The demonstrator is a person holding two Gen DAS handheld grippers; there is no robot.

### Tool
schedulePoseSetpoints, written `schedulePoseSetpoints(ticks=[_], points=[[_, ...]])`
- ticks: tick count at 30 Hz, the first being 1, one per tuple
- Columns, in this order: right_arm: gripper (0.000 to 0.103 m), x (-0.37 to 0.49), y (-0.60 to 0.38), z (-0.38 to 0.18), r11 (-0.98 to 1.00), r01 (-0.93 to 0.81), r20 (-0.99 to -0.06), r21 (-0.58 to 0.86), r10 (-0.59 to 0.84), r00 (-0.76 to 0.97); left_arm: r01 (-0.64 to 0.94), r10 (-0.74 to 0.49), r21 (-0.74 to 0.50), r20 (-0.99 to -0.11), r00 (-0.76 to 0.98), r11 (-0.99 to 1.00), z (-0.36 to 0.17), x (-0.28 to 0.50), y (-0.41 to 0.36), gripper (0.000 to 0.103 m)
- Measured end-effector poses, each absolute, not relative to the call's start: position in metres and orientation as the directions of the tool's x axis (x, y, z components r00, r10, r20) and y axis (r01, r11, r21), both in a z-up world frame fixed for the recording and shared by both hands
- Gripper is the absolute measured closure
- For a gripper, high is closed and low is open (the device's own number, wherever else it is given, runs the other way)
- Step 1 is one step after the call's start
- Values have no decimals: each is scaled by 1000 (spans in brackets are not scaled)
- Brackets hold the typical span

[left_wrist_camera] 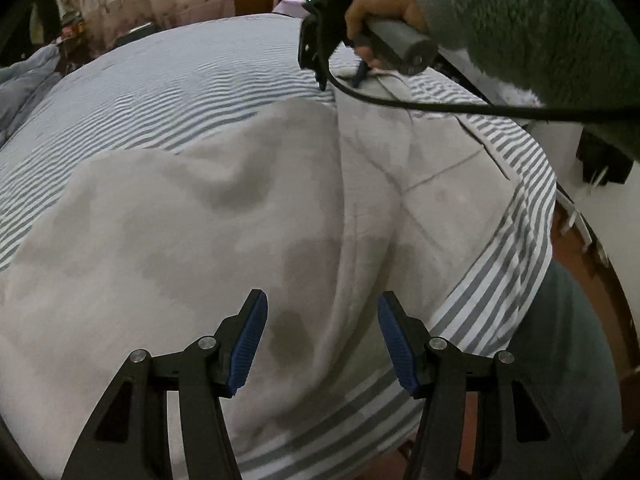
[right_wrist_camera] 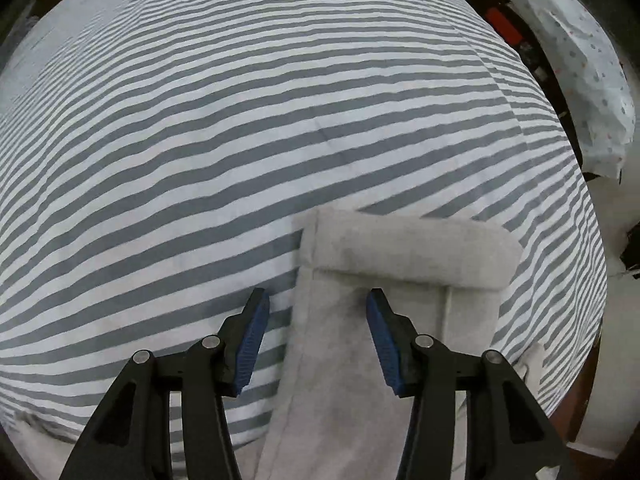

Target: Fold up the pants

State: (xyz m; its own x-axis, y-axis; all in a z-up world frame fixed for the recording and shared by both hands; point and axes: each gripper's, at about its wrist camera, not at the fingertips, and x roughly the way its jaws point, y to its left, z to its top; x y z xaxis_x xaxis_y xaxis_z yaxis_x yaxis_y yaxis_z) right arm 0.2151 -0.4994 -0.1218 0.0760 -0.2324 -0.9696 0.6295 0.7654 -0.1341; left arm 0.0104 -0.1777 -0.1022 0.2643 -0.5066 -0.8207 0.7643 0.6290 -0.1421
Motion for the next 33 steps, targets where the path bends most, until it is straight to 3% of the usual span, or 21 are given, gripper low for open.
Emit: schedulePoseSetpoints(ticks=[1, 3, 6, 18, 24, 26, 33], points=[[92, 218, -504, -117, 773, 622, -969, -122, -228, 94, 766, -502, -134, -822, 268, 629, -103, 10, -180, 48], [96, 209, -513, -109, 779, 624, -972, -55, -184, 143, 778, -490, -112, -829, 269, 618, -107, 8, -188, 79], [97, 181, -522, -83, 783, 622, -954, 4, -183, 236, 767, -475, -107, -836, 275, 632, -112, 6, -191, 91], [97, -16, -571, -4, 605, 742, -866, 288, -167, 472, 806, -516, -32, -783, 348, 591, -88, -26, -193, 95], [97, -95, -562, -32, 517, 792, -872, 326, -160, 463, 822, -506, 6, -785, 357, 570, -89, -41, -191, 96], [97, -110, -563, -49, 497, 806, -882, 322, -151, 446, 832, -512, -9, -792, 333, 554, -91, -44, -189, 101], [97, -133, -564, -92, 429, 837, -898, 340, -116, 424, 850, -497, 24, -802, 331, 527, -97, -57, -191, 101]])
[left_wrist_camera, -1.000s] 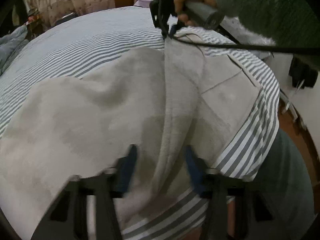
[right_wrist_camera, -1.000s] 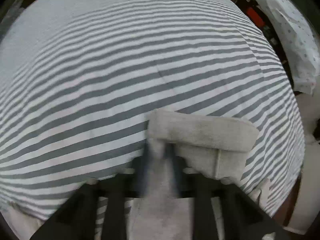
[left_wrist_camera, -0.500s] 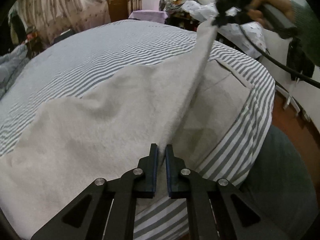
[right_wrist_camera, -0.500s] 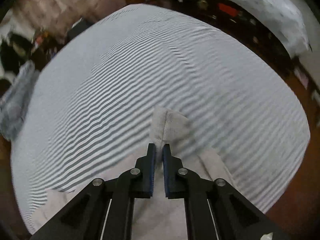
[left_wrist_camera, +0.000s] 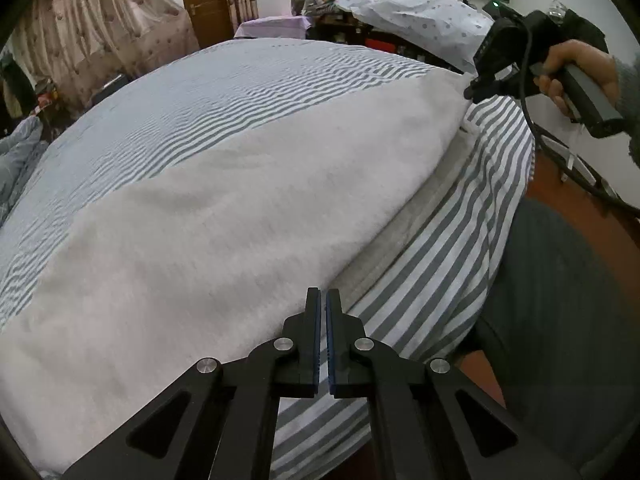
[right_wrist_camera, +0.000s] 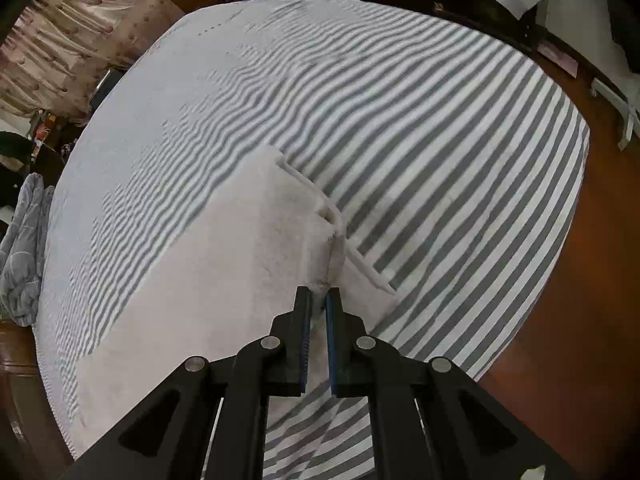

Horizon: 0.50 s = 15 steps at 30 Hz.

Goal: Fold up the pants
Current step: 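Fold the pants over with the left tool toward the right tool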

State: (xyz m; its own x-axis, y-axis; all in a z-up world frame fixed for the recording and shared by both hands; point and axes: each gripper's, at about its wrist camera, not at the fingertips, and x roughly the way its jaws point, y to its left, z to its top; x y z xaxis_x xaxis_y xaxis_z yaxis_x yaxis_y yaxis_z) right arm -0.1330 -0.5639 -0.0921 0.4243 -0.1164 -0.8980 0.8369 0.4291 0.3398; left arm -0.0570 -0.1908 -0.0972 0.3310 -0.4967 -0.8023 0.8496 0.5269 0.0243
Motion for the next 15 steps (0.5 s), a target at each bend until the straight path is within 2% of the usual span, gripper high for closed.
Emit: schedulePoseSetpoints(ticks=[4, 7, 10, 11, 15], points=[[98, -141, -558, -85, 431, 832, -884, 348, -144, 445, 845, -509, -3, -800, 319, 534, -95, -53, -188, 101], [103, -153, -562, -84, 423, 855, -890, 301, -198, 411, 830, -547, -126, -803, 235, 542, -93, -40, -181, 101], [100, -158, -566, -91, 436, 818, -873, 375, -132, 470, 785, -583, -247, -794, 173, 568, -93, -26, -172, 99], [97, -158, -563, -93, 434, 809, -868, 397, -108, 484, 780, -583, -249, -793, 177, 575, -93, -23, -171, 99], [93, -154, -549, -106, 427, 781, -856, 455, -32, 516, 765, -544, -213, -813, 206, 608, -96, -21, -174, 93]])
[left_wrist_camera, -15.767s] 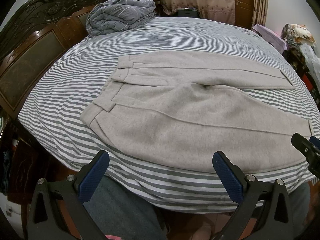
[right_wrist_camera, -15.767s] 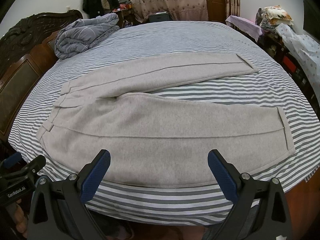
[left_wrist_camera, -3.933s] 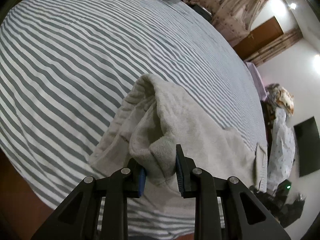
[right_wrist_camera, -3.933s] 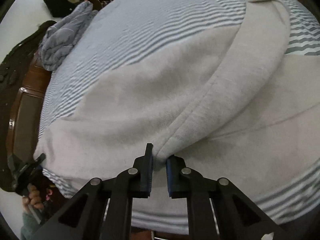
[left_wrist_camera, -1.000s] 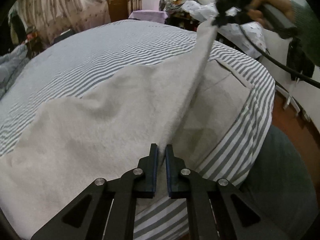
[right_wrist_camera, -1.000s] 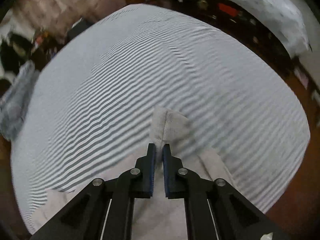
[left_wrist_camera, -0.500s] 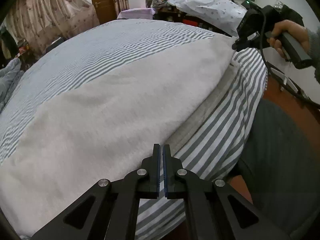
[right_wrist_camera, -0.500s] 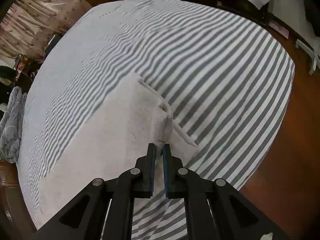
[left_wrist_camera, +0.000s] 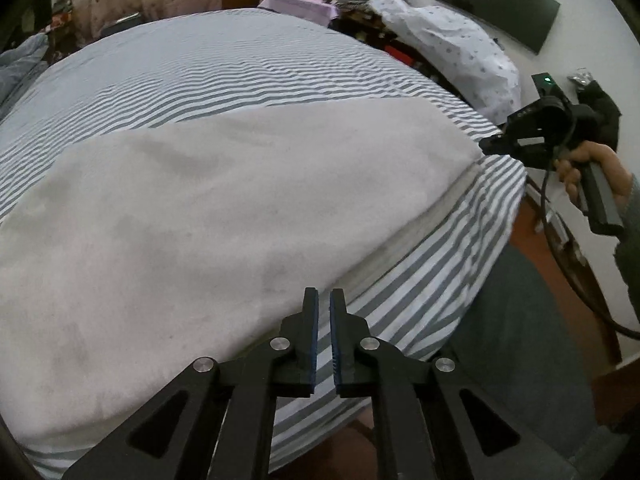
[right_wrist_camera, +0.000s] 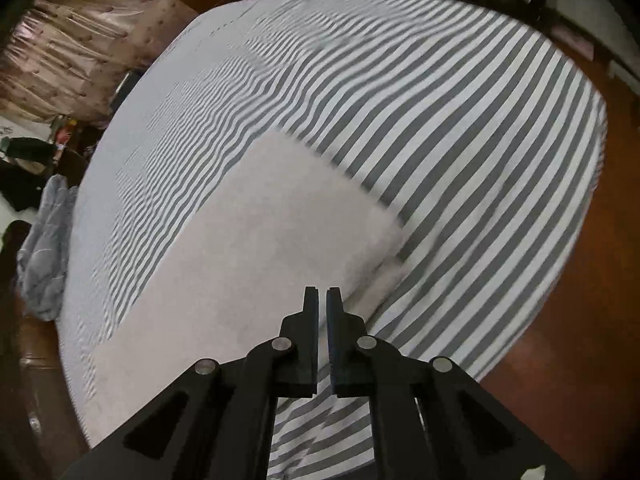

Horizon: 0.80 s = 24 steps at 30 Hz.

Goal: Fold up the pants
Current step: 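Fold the pants over with the left tool toward the right tool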

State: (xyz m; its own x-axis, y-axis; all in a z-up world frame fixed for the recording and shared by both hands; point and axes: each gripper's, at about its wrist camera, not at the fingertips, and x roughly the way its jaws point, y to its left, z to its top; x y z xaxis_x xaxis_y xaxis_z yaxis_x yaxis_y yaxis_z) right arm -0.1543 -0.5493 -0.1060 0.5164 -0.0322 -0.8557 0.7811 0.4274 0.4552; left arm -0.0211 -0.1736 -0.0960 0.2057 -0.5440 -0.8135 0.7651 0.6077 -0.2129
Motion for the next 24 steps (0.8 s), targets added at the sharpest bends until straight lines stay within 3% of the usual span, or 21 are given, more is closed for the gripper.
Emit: schedulePoseSetpoints(ticks=[4, 7, 20, 24], points=[[80, -146, -550, -124, 395, 780, -851, 485, 6, 526, 786, -515, -111, -809, 284, 609, -97, -32, -174, 79], [77, -142, -552, -133, 376, 789, -855, 486, 18, 518, 802, -489, -37, -808, 327, 597, -100, -38, -178, 74], [76, -133, -560, -160, 333, 755, -810, 565, 54, 583, 829, -422, 156, -801, 424, 537, -130, -45, -201, 67], [86, -127, -565, -157, 338, 733, -789, 591, 49, 613, 847, -436, 163, -799, 414, 506, -135, -52, -208, 66]])
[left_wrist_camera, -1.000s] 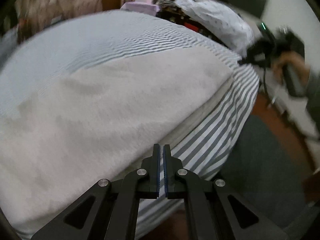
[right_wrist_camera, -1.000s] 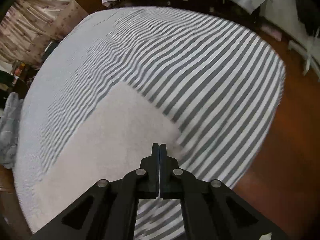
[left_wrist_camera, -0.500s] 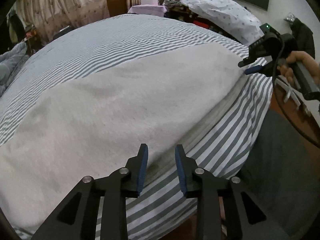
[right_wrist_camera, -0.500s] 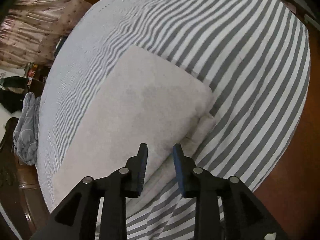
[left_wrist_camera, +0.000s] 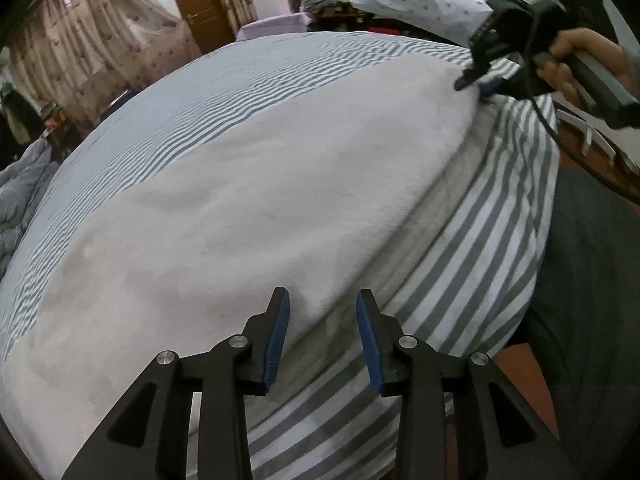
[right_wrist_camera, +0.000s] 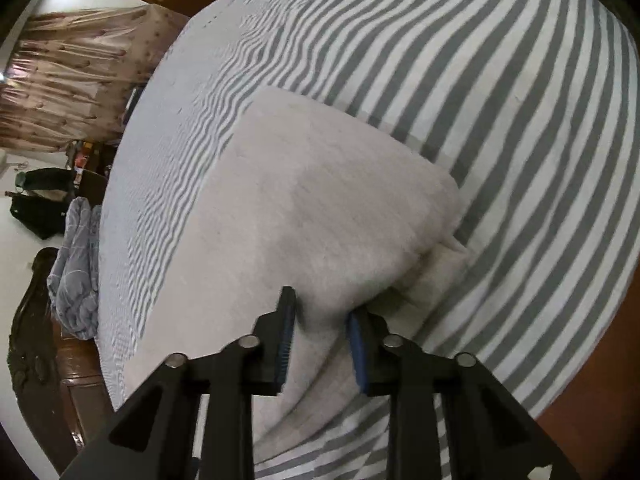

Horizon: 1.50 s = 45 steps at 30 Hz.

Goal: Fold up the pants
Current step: 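Fold the pants over with the left tool toward the right tool, then open both tools and lift them off the folded grey pants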

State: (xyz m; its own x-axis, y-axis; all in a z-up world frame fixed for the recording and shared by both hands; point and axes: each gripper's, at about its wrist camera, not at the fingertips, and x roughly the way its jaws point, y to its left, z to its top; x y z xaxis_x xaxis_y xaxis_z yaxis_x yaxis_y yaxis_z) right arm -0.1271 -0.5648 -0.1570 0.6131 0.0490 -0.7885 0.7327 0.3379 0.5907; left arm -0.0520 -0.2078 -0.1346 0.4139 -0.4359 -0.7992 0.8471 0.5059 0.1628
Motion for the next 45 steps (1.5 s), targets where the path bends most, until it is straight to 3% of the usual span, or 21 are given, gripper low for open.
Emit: schedulePoseSetpoints(ticks=[5, 13, 14, 15, 17, 21, 32, 40, 45], points=[[95, -139, -572, -148, 303, 692, -736, 655, 48, 675, 843, -418, 195, -798, 434, 502, -142, -52, -214, 63], [96, -137, -578, -112, 325, 666, -701, 672, -13, 713, 819, -391, 259, -778, 491, 513, -143, -45, -231, 59], [96, -138, -579, -109, 327, 664, -699, 673, -14, 715, 815, -381, 260, -783, 491, 517, -144, -42, -235, 61], [96, -138, -579, -106, 328, 667, -701, 669, -19, 713, 811, -372, 260, -787, 492, 523, -145, -39, -238, 74], [96, -140, -581, -105, 329, 671, -705, 664, -23, 709, 809, -365, 248, -795, 485, 533, -145, -33, -238, 90], [96, -143, -577, -101, 333, 677, -710, 656, -33, 704, 808, -382, 209, -798, 467, 551, -138, -23, -239, 97], [98, -157, -568, -99, 337, 690, -715, 640, -67, 696, 815, -408, 228, -775, 484, 533, -117, -47, -230, 97], [98, -172, -562, -130, 335, 758, -786, 560, -76, 614, 833, -391, 250, -791, 470, 494, -132, -61, -227, 97], [95, -162, -565, -161, 340, 791, -831, 509, -45, 554, 829, -365, 208, -823, 435, 519, -143, -53, -230, 89]])
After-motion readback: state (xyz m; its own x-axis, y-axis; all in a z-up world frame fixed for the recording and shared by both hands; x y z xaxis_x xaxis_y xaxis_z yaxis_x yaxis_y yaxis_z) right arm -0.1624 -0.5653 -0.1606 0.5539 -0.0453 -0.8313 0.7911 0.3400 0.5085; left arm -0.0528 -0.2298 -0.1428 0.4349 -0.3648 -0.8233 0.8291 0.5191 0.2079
